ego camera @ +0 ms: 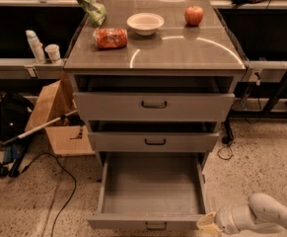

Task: Close bottom drawer

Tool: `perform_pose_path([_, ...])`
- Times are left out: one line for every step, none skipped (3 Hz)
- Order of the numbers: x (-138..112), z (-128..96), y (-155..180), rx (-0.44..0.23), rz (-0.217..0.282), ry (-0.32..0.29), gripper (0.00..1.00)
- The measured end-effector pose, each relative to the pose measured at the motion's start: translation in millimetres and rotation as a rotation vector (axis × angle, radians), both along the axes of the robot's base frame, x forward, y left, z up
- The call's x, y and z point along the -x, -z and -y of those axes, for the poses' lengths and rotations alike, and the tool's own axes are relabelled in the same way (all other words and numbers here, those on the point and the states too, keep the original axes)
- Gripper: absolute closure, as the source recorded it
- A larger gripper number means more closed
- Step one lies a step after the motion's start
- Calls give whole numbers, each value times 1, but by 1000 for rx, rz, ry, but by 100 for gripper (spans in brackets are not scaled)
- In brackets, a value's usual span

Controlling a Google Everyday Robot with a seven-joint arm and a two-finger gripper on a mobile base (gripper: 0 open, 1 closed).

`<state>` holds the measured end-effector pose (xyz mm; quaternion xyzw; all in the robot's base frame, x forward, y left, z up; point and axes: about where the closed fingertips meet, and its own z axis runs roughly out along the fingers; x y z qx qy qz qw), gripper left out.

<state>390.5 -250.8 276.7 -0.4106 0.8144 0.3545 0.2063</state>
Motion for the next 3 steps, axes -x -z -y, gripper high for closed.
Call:
perform_pose_path([-1,-1,36,5,-19,14,100])
perform_pose_path([1,-4,46,-1,-33,4,100])
perform_pose_path([2,-8,59,6,-32,-2,100])
